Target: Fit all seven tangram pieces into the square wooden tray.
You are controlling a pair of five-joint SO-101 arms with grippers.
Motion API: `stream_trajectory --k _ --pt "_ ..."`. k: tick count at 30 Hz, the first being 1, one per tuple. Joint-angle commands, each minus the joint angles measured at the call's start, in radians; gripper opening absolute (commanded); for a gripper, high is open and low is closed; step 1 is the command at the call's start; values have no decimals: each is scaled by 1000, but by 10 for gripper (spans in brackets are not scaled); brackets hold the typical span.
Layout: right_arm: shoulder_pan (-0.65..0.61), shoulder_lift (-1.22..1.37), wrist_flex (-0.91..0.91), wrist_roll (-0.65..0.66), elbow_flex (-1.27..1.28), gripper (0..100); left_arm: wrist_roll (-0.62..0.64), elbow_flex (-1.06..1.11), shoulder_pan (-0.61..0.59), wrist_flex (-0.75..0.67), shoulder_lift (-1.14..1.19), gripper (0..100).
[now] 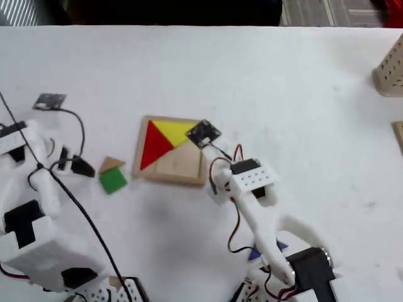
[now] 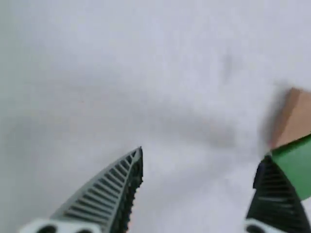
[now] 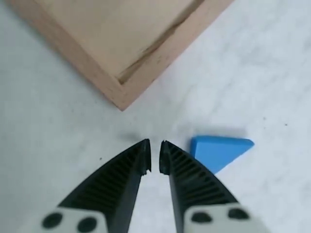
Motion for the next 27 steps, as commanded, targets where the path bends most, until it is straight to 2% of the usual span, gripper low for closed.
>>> stream_trajectory --k 1,7,13,19,24,27 --pt "-7 -7 -10 20 -3 49 -9 11 -31 -149 -48 363" --pt "-7 -7 -10 20 -3 48 -3 213 7 -381 -59 363" --pt "-21 -18 -10 -34 -23 29 0 232 41 -396 -147 358" --pt "-108 -145 38 -181 -244 36 124 319 110 -354 -357 189" --pt "-269 -236 35 -216 -351 66 192 470 223 -361 -573 47" --pt "-358 -260 28 -279 -385 126 207 566 298 -361 -716 27"
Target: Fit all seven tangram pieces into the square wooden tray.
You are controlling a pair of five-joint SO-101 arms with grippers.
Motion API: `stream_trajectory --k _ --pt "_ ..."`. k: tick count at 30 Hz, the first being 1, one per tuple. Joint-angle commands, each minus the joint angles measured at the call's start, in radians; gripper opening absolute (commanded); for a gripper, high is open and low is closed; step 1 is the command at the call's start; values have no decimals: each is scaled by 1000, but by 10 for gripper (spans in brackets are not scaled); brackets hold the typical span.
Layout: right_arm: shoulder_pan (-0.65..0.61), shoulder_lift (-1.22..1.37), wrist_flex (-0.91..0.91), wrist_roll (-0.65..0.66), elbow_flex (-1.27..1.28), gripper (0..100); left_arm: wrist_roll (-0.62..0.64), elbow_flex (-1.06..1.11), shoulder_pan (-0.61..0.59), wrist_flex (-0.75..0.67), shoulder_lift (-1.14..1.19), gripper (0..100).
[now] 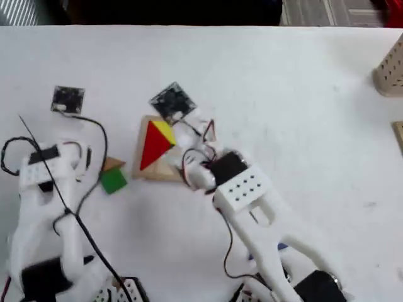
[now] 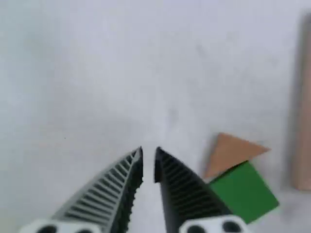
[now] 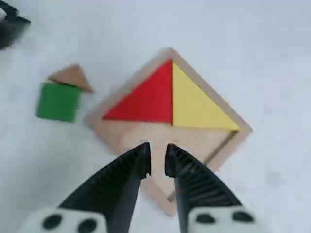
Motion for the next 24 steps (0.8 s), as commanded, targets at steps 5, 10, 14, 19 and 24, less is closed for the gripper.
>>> stream_trajectory --k 5,10,14,19,24 --pt "-197 -70 -8 -245 -112 247 77 196 200 11 -417 31" --pt "-245 -70 -39 -308 -112 316 135 155 294 169 -495 31" --pt "-243 -70 -119 -315 -107 316 229 37 314 282 -460 31" --pt "-90 -91 -79 -307 -107 315 299 2 314 285 -390 33" --pt "199 -143 108 -308 -97 184 295 74 309 288 -349 31"
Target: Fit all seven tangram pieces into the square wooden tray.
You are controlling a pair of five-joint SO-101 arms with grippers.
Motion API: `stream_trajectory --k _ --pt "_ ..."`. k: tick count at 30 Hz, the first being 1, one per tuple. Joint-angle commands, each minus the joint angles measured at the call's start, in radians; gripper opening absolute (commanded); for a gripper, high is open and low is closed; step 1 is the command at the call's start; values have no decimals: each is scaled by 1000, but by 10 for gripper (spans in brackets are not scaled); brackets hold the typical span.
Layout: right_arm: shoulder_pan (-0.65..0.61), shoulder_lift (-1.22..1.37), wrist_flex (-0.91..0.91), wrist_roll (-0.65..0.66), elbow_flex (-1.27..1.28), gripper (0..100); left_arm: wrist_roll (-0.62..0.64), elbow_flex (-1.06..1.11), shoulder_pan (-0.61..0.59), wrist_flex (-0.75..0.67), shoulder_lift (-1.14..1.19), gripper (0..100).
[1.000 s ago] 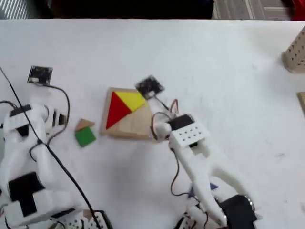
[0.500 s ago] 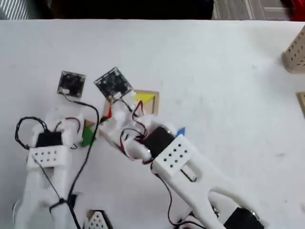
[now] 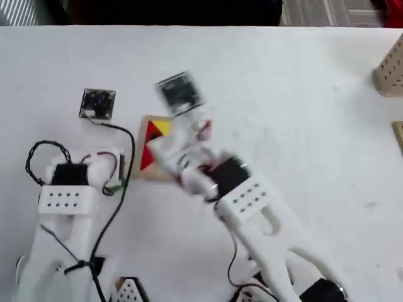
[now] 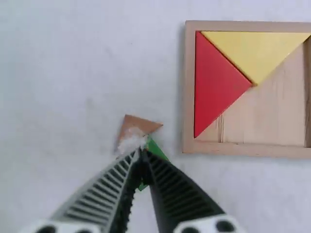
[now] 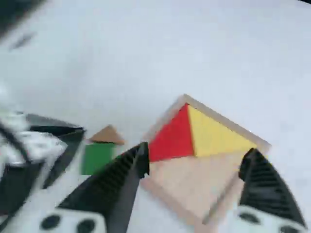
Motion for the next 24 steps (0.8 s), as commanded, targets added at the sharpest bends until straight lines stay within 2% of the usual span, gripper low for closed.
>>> stream_trajectory --k 1,4,6,12,15,21,24 --pt "236 -73 136 -2 -29 132 6 37 18 2 13 31" --pt "298 -88 165 64 8 8 6 58 19 2 13 30" --pt "321 -96 165 87 66 44 5 64 18 5 13 23" --pt "377 -101 117 103 204 18 3 135 12 -2 -19 23" --pt "387 -101 127 150 256 18 3 195 7 -2 -122 23" --pt "389 -101 122 132 328 18 3 282 -58 8 -406 24" --pt "389 -91 119 104 330 29 -54 292 -53 3 -435 24"
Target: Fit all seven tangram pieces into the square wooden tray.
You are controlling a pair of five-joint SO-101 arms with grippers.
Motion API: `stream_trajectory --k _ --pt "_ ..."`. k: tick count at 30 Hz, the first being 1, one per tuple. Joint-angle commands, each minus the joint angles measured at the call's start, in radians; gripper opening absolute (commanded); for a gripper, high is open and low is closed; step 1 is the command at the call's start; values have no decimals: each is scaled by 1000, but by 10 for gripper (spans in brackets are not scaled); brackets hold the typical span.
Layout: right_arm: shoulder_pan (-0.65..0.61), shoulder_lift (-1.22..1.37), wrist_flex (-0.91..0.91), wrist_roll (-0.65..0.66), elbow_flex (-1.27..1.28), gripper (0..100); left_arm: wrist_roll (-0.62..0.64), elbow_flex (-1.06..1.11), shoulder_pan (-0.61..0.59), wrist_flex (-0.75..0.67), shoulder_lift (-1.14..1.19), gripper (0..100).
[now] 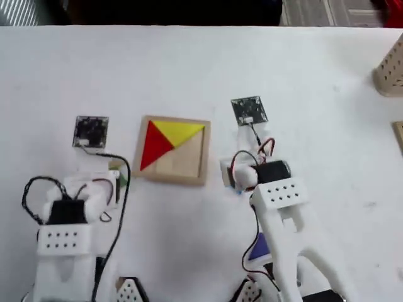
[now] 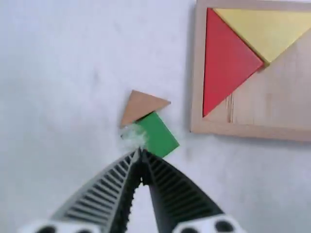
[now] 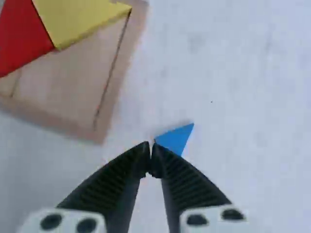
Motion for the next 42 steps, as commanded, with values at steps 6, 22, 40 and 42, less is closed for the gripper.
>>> stream_trajectory --k 6,22,40,42 --pt "-31 -24 -102 -198 71 193 -80 -84 -16 5 81 24" --pt "-27 216 -363 -212 126 204 12 -189 -59 -2 377 298" --pt "1 544 -145 -210 -175 200 12 -186 -59 -2 377 298" --pt "-1 556 -133 -210 -187 161 12 -186 -59 -2 377 298"
